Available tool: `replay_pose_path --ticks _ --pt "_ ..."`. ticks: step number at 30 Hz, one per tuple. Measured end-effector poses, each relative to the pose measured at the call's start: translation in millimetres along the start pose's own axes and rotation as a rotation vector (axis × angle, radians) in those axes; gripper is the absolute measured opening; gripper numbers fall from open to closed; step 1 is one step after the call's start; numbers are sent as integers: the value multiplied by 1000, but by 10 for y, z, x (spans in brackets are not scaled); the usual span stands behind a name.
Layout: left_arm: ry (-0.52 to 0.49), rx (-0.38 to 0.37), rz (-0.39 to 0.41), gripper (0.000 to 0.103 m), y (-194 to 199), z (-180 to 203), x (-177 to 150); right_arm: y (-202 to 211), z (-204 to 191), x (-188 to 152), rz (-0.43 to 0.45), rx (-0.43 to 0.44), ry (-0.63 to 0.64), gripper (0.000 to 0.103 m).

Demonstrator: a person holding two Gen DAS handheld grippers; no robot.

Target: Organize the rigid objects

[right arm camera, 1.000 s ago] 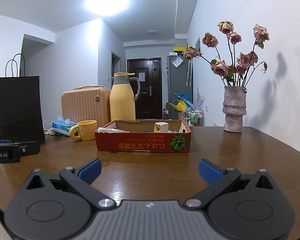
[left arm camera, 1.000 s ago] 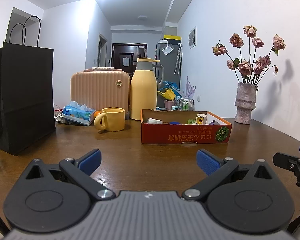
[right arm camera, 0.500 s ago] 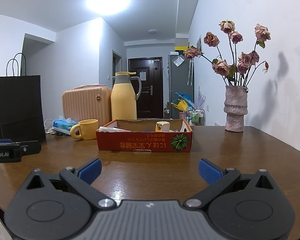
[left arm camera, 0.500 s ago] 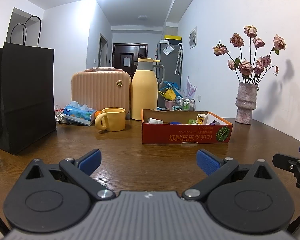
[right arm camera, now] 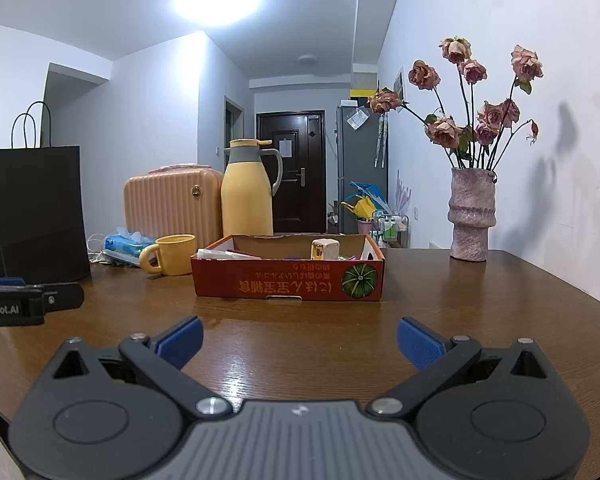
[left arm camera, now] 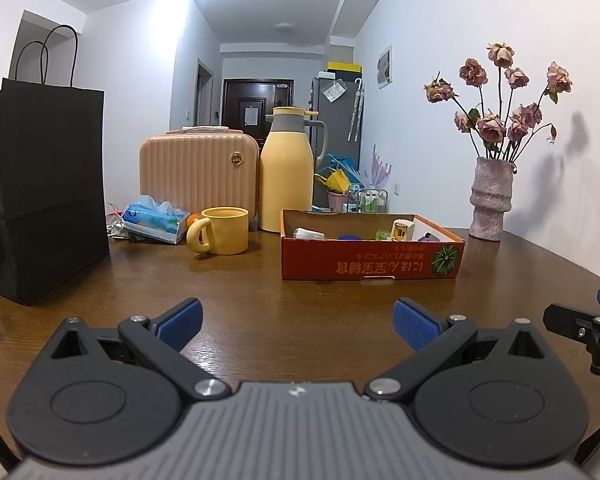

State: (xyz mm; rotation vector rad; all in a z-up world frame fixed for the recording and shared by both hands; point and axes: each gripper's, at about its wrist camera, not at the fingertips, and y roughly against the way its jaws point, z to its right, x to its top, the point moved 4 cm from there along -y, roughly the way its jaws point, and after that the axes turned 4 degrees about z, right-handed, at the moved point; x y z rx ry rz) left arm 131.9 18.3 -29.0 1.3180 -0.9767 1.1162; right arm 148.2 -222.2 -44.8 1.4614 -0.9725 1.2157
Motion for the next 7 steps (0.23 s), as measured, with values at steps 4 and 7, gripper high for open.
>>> replay_pose_path --ticks 4,7 --pt "-6 7 -1 103 -7 8 -2 0 6 4 -1 0 -1 103" --pt "2 2 0 103 -10 3 2 -1 1 5 -2 0 0 103"
